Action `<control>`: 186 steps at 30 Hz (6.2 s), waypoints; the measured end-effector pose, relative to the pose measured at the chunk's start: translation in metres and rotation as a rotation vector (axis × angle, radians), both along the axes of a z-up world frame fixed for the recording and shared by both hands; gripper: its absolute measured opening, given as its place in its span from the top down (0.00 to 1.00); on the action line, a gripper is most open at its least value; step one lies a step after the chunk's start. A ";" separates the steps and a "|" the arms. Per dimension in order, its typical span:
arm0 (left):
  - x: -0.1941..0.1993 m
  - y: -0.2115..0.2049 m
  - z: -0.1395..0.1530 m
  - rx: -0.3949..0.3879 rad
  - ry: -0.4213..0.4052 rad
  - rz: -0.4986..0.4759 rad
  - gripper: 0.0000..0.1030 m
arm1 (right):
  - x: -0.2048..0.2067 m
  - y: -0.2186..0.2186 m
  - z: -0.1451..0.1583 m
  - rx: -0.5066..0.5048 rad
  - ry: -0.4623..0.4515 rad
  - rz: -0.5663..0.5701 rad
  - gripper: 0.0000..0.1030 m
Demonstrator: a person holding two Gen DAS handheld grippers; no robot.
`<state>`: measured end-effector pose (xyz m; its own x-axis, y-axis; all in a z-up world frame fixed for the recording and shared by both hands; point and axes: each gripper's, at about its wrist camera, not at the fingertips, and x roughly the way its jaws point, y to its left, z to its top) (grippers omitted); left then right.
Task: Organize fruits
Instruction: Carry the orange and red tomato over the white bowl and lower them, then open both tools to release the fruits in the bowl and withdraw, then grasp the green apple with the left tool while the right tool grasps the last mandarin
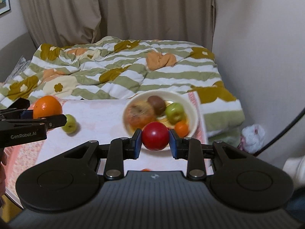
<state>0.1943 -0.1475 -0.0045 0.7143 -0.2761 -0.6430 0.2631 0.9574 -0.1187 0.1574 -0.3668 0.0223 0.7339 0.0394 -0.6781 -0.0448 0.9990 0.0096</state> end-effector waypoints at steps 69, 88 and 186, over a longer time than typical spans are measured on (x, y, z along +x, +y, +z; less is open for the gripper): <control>0.148 -0.058 -0.061 0.153 0.126 -0.048 0.01 | 0.231 -0.035 -0.110 0.011 0.176 0.059 0.56; 0.121 -0.051 -0.053 0.156 0.117 -0.022 0.01 | 0.209 -0.035 -0.089 -0.019 0.102 0.059 0.00; 0.090 0.110 -0.117 0.158 0.160 -0.287 0.44 | 0.026 0.072 -0.163 0.001 0.180 -0.349 0.43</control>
<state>0.2841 -0.0373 -0.1218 0.5088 -0.3388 -0.7914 0.5138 0.8571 -0.0365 0.1832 -0.2947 -0.1406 0.5726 -0.1907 -0.7973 0.2999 0.9539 -0.0127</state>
